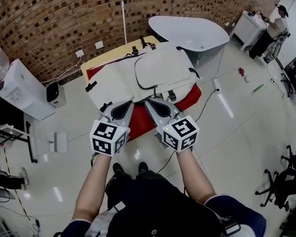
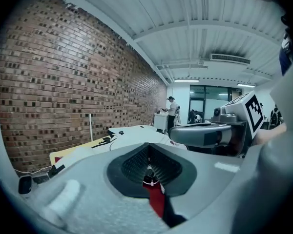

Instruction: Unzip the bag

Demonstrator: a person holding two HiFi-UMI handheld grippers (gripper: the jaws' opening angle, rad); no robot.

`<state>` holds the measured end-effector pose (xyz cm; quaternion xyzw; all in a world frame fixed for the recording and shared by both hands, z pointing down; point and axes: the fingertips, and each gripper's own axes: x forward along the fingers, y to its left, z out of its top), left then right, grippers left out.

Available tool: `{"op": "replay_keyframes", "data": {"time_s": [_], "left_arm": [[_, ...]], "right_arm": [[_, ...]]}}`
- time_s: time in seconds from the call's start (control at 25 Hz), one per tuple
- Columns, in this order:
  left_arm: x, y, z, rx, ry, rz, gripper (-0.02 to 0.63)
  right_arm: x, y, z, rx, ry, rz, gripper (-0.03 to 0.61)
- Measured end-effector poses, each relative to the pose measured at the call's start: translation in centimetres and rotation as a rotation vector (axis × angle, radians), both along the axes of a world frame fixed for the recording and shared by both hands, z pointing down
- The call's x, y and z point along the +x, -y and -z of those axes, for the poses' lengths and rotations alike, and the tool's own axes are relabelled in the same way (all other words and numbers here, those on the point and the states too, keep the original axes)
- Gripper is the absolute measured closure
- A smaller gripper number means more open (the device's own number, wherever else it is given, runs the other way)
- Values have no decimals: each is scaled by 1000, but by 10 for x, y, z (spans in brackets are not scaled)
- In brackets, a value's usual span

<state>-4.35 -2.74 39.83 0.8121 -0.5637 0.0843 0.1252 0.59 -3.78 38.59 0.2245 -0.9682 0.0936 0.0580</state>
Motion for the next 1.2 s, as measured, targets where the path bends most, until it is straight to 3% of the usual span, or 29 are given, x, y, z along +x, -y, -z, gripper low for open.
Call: {"op": "replay_keyframes", "data": {"time_s": [0.36, 0.44, 0.72, 0.96, 1.2], "left_arm": [[37, 67, -55, -110, -67, -151, 608], [40, 81, -71, -154, -80, -175, 545], [48, 123, -115, -285, -98, -247, 480], [55, 137, -143, -387, -96, -293, 477], [62, 147, -166, -452, -103, -244, 477]], "right_arm": [[37, 58, -27, -23, -72, -182, 574], [41, 71, -30, -30, -90, -225, 574], [40, 114, -35, -53, -130, -359, 574], [34, 135, -50, -71, -171, -395, 574], [38, 157, -69, -91, -189, -368, 574]]}}
